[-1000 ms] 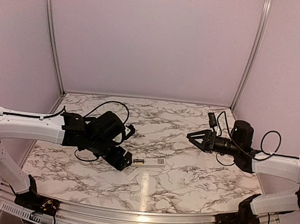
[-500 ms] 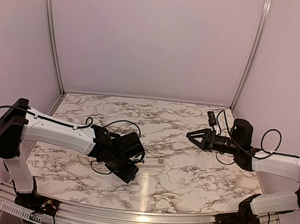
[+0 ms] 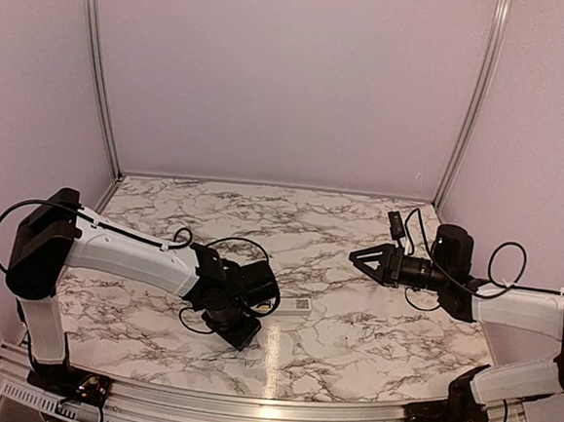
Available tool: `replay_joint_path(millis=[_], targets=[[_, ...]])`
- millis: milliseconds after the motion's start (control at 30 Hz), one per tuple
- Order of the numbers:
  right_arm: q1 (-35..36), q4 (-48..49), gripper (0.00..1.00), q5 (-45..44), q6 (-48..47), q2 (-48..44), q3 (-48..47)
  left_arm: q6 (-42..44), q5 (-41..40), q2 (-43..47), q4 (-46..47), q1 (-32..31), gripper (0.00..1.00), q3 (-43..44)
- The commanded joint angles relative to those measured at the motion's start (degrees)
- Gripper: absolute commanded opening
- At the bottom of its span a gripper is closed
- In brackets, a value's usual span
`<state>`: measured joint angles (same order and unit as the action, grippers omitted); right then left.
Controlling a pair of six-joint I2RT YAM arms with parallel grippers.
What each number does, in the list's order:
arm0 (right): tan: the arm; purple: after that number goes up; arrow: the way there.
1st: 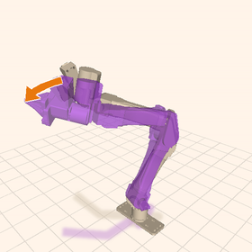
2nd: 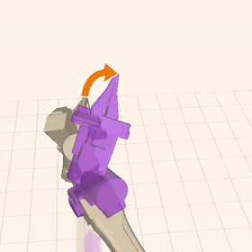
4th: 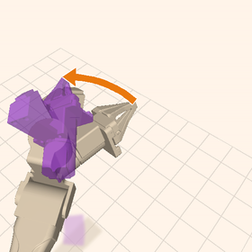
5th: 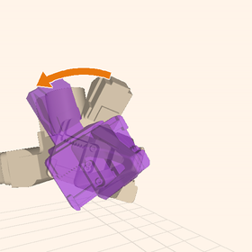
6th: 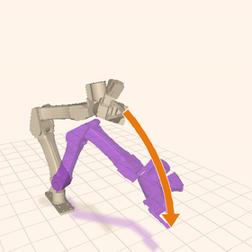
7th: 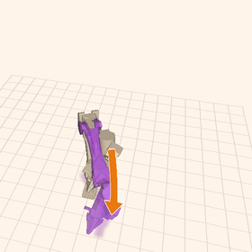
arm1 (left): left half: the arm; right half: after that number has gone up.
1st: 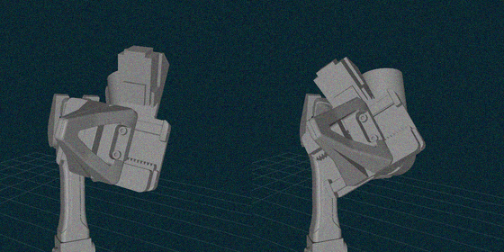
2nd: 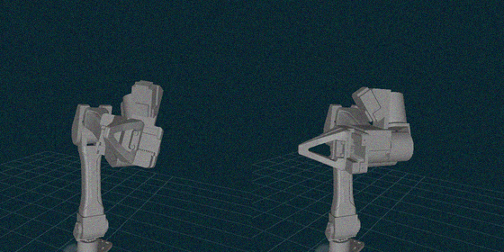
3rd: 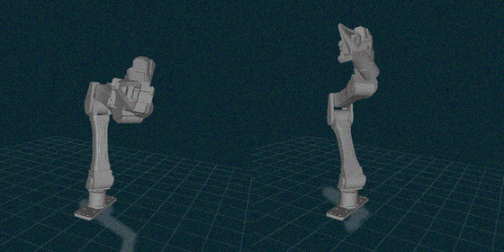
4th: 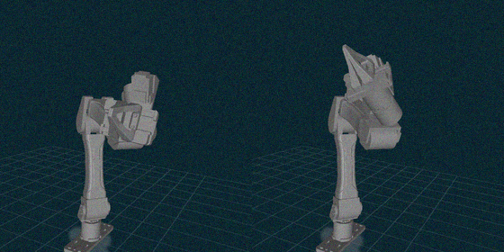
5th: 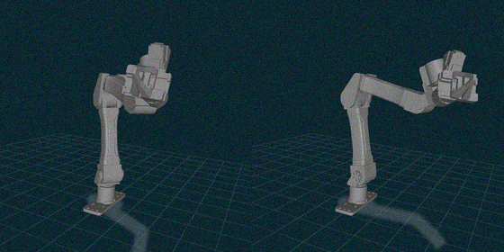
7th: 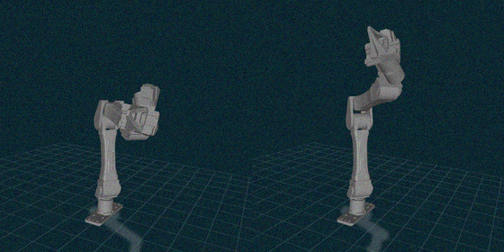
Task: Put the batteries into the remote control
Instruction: Pick up the battery cover from the center of the board.
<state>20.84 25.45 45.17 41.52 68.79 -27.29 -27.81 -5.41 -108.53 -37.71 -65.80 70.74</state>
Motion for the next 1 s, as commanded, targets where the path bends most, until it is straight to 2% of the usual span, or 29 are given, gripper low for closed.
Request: replay_joint_path(millis=[0,567,767,967], targets=[[-0.5,0.3,0.64,0.8,-0.8,0.8,-1.9,1.1,0.1,-2.2,-1.5,-0.4,0.48,1.9],[-0.5,0.5,0.62,1.1,-1.0,1.7,-2.2,6.3,1.3,-4.4,-1.7,1.5,0.3,0.9],[-0.5,0.4,0.61,1.1,-1.0,1.6,-2.1,6.9,1.9,-4.5,-1.7,1.8,0.33,1.3],[-0.5,0.4,0.61,1.2,-1.1,1.7,-2.2,8.6,1.2,-3.3,-2.1,1.9,0.29,1.3]])
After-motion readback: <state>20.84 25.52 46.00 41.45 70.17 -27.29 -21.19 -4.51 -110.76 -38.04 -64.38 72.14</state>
